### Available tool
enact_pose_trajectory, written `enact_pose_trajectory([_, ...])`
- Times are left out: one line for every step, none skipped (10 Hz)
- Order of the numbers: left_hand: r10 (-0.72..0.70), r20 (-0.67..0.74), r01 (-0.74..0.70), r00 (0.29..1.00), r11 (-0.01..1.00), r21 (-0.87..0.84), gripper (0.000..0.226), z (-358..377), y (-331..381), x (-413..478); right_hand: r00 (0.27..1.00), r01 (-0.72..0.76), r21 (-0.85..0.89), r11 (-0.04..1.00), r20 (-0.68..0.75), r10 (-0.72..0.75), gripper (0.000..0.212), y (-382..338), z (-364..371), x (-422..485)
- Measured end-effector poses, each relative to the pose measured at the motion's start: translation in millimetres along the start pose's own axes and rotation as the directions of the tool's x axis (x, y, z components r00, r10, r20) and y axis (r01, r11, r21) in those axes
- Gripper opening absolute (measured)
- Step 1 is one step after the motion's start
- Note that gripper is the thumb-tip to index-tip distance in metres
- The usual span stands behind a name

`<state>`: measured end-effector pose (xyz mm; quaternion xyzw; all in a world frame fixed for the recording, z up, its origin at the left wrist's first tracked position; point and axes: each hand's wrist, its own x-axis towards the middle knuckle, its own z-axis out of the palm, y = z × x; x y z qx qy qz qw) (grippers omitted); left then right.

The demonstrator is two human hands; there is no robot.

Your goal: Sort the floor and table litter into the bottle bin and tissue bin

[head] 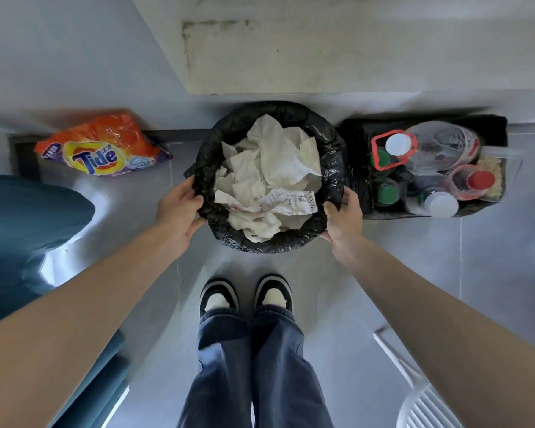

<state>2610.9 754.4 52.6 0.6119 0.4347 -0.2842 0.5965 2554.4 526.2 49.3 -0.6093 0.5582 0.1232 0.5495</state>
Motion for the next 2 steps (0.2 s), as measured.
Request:
enact_pose_trajectory([0.014,0.001,-0.014,1.000,0.996,0.083,0.054,0,-1,-10,0.998,-0.040,0.001,0.999,0.042,0.040,0.048,-3,-6,-12])
enact_pose_trajectory([-0.021,-0.049,0.032,0.999,0.969,0.244,0.058,-8,-6,-26,0.991,-0.130,-0.070,0.989,0.025,0.132,0.056,-6,-17,-31])
